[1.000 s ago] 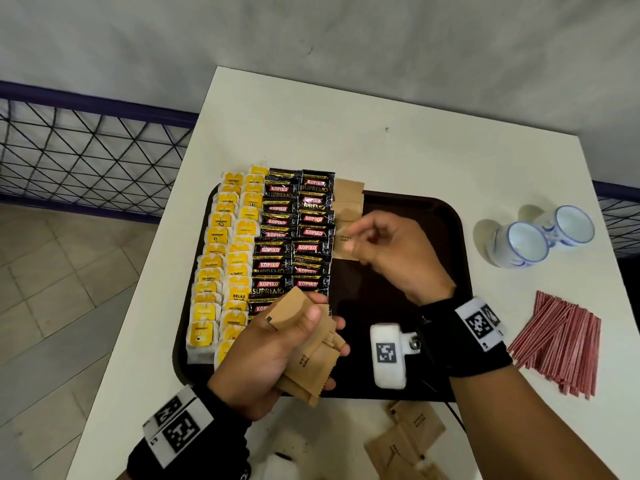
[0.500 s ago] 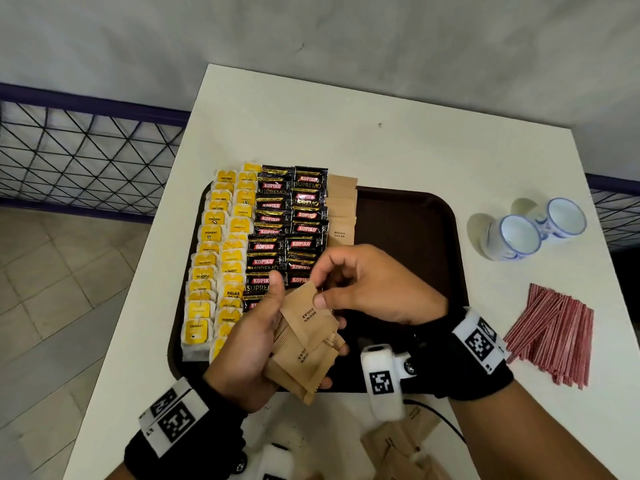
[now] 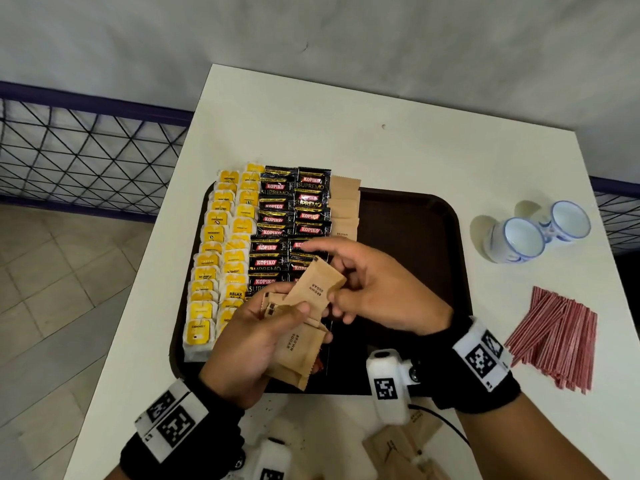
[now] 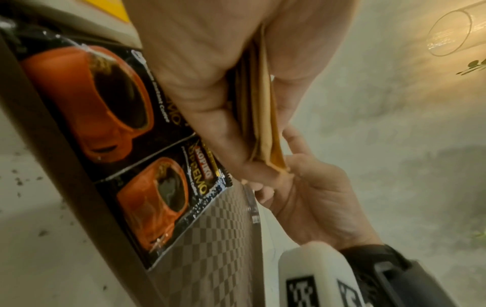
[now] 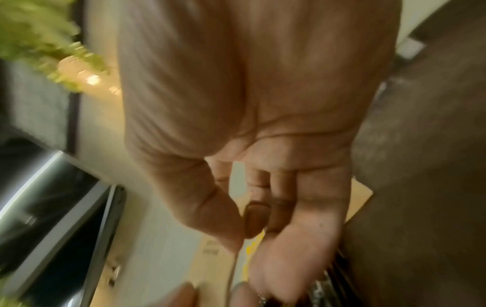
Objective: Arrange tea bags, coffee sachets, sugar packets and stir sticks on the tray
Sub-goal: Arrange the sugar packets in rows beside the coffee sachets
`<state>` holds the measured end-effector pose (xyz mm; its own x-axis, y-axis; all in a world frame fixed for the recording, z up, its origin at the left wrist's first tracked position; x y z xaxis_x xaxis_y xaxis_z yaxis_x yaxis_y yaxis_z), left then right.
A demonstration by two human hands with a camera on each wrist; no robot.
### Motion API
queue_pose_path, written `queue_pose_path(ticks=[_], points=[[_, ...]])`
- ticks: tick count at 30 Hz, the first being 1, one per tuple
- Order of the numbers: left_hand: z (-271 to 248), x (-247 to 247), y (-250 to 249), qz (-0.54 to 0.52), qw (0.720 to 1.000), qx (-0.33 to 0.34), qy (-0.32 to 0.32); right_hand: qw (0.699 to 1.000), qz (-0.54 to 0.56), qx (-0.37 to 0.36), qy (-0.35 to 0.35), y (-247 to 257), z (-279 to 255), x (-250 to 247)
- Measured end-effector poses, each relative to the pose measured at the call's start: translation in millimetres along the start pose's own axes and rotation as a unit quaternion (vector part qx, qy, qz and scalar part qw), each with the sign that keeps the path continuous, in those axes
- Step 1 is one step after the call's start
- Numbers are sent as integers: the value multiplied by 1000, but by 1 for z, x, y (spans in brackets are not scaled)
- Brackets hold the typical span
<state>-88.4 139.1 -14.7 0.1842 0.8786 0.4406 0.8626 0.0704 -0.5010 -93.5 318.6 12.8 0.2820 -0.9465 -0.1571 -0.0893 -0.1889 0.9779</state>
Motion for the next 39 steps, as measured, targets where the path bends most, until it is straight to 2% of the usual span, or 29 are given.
queue_pose_path(ticks=[2,4,9,11,13,15,19,23,30,34,39], points=[[0,-1,-3,8,1000,8,-15,991,-105,-78,13,4,-2,3],[0,-2,-5,23,999,9,-25,979,-169,-115,20,5,-3,7],[0,0,-4,55,998,17,-34,967,-244,-78,-17,2,-3,-2],[0,-1,-4,55,998,16,-27,975,-214,-56,-33,-1,-5,-10],[0,-2,-6,42,999,14,-18,989,-129,-19,-64,-8,-8,-19],[-1,-4,-9,21,1000,10,-2,992,-34,16,-119,-16,-12,-29],[-4,-3,-11,-28,999,-13,40,956,73,129,-253,-35,-16,-48],[-5,0,-10,-59,995,-33,69,945,53,178,-268,-47,-5,-51],[-6,0,-9,-76,991,-57,93,920,107,227,-299,-50,15,-47],[-5,-4,-6,-84,990,-58,93,927,38,230,-294,-50,19,-48],[-5,-5,-3,-96,988,-60,100,930,2,225,-290,-51,21,-50]])
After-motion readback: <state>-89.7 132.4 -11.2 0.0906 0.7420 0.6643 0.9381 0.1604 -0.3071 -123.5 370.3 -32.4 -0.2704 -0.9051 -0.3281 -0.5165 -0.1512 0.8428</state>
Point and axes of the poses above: each hand's wrist, its own z-axis towards the middle knuckle, its own x-axis out of the palm, y = z × x, the point moved 3 cm from there along z, towards the middle knuckle, and after that the axes turned 12 degrees about -x, right-handed, at the moved point
